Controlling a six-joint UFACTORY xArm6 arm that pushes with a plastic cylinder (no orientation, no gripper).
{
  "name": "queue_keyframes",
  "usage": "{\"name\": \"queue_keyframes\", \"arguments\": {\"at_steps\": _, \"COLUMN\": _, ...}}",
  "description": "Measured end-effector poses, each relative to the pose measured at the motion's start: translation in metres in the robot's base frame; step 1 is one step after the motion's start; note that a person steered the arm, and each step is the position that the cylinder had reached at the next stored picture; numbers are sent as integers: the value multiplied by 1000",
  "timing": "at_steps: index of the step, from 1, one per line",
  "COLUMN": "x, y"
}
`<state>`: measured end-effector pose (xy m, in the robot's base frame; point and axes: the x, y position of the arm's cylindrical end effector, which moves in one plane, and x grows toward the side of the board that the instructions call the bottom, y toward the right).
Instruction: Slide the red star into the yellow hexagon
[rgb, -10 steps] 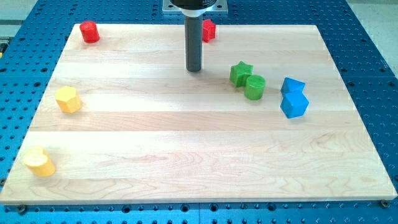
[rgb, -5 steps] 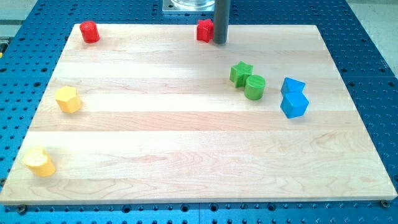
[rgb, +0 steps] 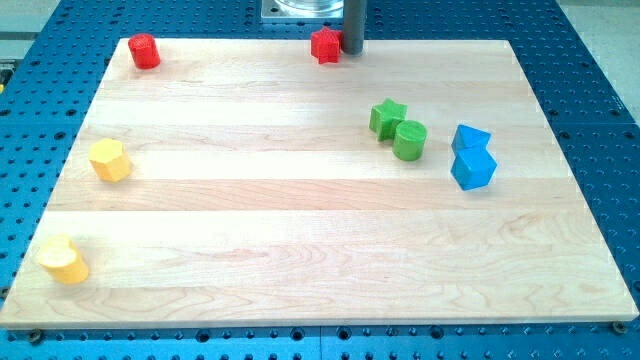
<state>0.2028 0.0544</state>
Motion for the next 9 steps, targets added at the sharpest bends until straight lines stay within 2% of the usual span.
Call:
{"name": "queue_keyframes", "arguments": {"at_steps": 6, "x": -4, "y": 0}}
{"name": "queue_keyframes", "arguments": {"at_steps": 8, "x": -4, "y": -27}}
{"name": "queue_keyframes", "arguments": {"at_steps": 9, "x": 28, "y": -52}}
